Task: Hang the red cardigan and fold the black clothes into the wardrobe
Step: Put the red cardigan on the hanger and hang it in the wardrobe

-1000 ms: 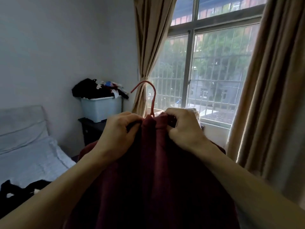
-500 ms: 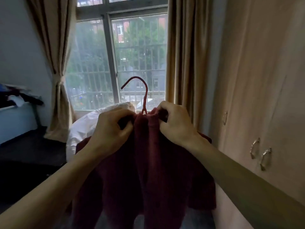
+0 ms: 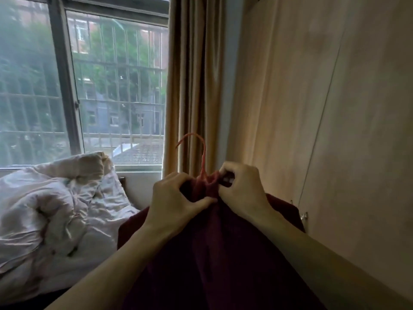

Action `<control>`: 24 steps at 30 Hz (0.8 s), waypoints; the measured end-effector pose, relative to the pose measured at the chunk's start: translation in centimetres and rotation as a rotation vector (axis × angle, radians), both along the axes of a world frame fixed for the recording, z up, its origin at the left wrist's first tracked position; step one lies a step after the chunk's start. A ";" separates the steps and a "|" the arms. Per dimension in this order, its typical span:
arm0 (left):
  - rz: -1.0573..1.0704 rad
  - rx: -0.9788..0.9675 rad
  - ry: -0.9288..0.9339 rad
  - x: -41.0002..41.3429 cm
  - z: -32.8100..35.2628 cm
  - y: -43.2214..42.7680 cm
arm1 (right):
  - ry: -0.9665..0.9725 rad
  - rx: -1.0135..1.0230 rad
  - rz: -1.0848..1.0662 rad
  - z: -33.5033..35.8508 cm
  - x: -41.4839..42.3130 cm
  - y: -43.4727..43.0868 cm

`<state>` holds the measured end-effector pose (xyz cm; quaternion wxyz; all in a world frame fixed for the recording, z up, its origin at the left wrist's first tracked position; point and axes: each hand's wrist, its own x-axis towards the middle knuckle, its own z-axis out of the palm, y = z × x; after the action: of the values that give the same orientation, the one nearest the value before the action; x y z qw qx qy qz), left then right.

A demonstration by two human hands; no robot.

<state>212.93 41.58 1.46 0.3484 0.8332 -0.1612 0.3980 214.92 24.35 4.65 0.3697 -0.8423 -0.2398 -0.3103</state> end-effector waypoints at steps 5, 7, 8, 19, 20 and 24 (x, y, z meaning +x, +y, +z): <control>-0.062 0.021 -0.064 4.2 -0.4 -0.3 | 0.020 0.017 0.064 -0.2 2.9 -1.6; -0.083 0.034 -0.066 6.2 -0.5 -0.6 | 0.063 0.010 0.094 -0.3 4.8 -2.8; -0.094 0.045 -0.070 7.3 -0.5 -0.9 | 0.076 0.012 0.104 -0.4 5.8 -3.4; -0.136 0.204 -0.141 19.1 2.7 -3.9 | 0.059 0.213 0.103 0.3 17.3 -8.0; -0.133 0.208 -0.149 20.1 3.0 -4.1 | 0.059 0.204 0.101 0.5 18.2 -8.3; -0.179 0.242 -0.152 23.3 3.3 -5.3 | 0.065 0.173 0.087 0.5 20.7 -10.0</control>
<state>236.28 36.27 4.71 0.2663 0.8188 -0.3076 0.4050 235.59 14.39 5.20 0.4616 -0.8058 -0.2363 -0.2860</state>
